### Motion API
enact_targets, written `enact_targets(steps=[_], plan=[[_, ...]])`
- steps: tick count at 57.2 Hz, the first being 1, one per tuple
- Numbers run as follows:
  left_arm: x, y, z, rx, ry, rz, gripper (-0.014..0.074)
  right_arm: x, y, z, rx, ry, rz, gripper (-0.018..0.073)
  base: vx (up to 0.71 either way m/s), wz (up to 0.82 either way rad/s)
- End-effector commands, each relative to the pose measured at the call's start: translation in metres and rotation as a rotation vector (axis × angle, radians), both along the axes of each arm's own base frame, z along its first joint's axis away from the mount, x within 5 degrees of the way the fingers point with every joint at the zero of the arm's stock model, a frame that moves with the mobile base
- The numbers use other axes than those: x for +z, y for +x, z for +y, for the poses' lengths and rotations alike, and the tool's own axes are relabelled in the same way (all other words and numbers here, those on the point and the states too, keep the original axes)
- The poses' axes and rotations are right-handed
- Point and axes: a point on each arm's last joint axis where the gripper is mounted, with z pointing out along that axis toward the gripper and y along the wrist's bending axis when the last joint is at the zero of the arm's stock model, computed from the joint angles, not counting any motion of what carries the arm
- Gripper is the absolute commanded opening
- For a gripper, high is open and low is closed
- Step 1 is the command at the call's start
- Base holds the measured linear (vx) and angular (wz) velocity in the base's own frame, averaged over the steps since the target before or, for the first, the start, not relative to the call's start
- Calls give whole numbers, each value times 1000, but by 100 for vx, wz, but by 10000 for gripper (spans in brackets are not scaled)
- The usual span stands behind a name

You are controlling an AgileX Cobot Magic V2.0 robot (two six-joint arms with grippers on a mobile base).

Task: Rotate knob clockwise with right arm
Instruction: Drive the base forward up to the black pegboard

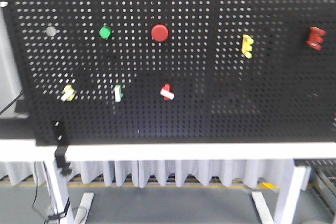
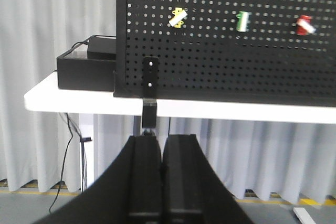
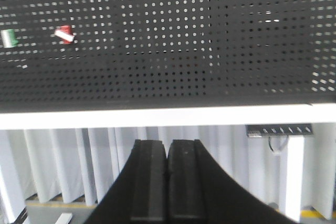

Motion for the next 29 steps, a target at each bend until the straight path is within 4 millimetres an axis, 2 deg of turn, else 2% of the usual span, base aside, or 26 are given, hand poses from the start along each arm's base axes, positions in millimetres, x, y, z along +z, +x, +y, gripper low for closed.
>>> enact_targets(steps=[1, 29], plan=[[3, 0, 1, 11, -16, -68, -6, 6, -1, 0, -4, -6, -85, -9, 40, 3], [3, 0, 1, 11, -16, -68, -6, 6, -1, 0, -4, -6, -85, -9, 40, 5]])
